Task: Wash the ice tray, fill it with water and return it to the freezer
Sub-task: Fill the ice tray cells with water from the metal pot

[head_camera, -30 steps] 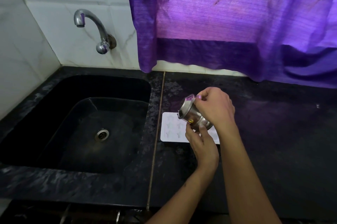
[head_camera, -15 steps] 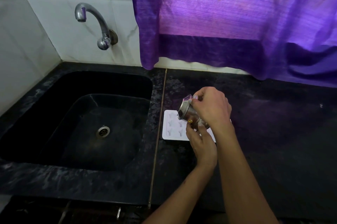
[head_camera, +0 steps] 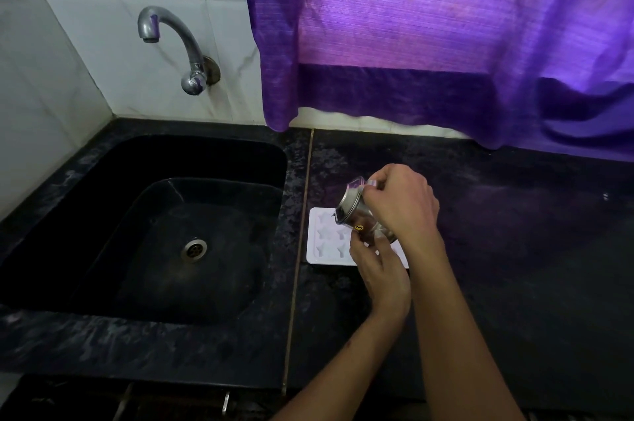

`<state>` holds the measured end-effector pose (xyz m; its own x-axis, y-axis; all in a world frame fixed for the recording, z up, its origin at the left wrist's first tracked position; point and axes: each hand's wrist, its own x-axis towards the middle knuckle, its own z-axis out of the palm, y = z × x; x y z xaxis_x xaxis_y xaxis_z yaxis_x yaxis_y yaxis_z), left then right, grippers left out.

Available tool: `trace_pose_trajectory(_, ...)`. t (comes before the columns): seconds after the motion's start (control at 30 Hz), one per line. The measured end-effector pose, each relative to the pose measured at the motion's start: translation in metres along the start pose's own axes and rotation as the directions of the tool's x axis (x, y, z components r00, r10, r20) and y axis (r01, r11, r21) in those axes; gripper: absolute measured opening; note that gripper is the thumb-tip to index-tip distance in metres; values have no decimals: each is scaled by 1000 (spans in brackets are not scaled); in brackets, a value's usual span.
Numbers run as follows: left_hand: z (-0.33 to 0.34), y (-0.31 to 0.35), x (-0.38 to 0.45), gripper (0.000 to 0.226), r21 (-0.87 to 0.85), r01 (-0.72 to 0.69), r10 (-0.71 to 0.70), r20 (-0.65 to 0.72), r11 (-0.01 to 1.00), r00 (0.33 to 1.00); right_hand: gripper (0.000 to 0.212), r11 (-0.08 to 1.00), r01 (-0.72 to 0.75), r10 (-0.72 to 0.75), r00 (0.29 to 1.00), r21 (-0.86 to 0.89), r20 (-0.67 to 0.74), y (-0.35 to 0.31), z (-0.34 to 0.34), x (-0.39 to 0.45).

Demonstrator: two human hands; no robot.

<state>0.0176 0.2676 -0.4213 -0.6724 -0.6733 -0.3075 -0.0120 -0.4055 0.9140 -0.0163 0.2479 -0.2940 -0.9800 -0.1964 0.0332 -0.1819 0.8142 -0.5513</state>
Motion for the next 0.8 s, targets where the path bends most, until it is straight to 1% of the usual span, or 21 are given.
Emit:
trace_pose_trajectory(0.03,1,2,0,47,4,-2,2,-15,1000,1000,15,1000,-11,11,1000,12,-3,1,-1,0)
trace_pose_trajectory(0.1,0,4,-3,48,44,-46,47,-13,998,999,14,998,-40,40,999,42,-10,5,-2,1)
trace_pose_trajectory(0.13,0,7,-7,49,73,-72,73,-8,995,997,14,997,-55,56,998,57,-11,8,-4,1)
trace_pose_trajectory(0.2,1,6,-13,54,114,-134,135,4,984,991,20,992,-85,86,996,92,-4,16,-7,2)
trace_pose_trajectory(0.27,5,5,-19,58,157,-158,159,10,975,987,23,981,-119,121,993,151,-1,26,-13,2)
trace_pose_trajectory(0.37,14,-1,-28,58,181,-229,227,32,956,973,25,953,-177,185,983,247,-9,47,-24,2)
trace_pose_trajectory(0.43,22,-6,-34,63,200,-281,274,62,939,960,29,935,-193,211,977,296,-29,60,-33,0)
trace_pose_trajectory(0.5,31,-11,-41,71,201,-287,273,95,937,957,32,924,-208,240,969,320,-63,71,-43,-3)
trace_pose_trajectory(0.53,36,-13,-45,71,205,-275,256,115,939,960,32,921,-217,255,964,324,-79,76,-48,-4)
trace_pose_trajectory(0.63,47,-20,-57,54,195,-244,211,173,950,962,30,923,-261,302,947,282,-113,91,-63,-7)
trace_pose_trajectory(0.8,62,-32,-77,49,200,-178,128,240,963,962,27,940,-290,311,944,181,-106,109,-81,-12)
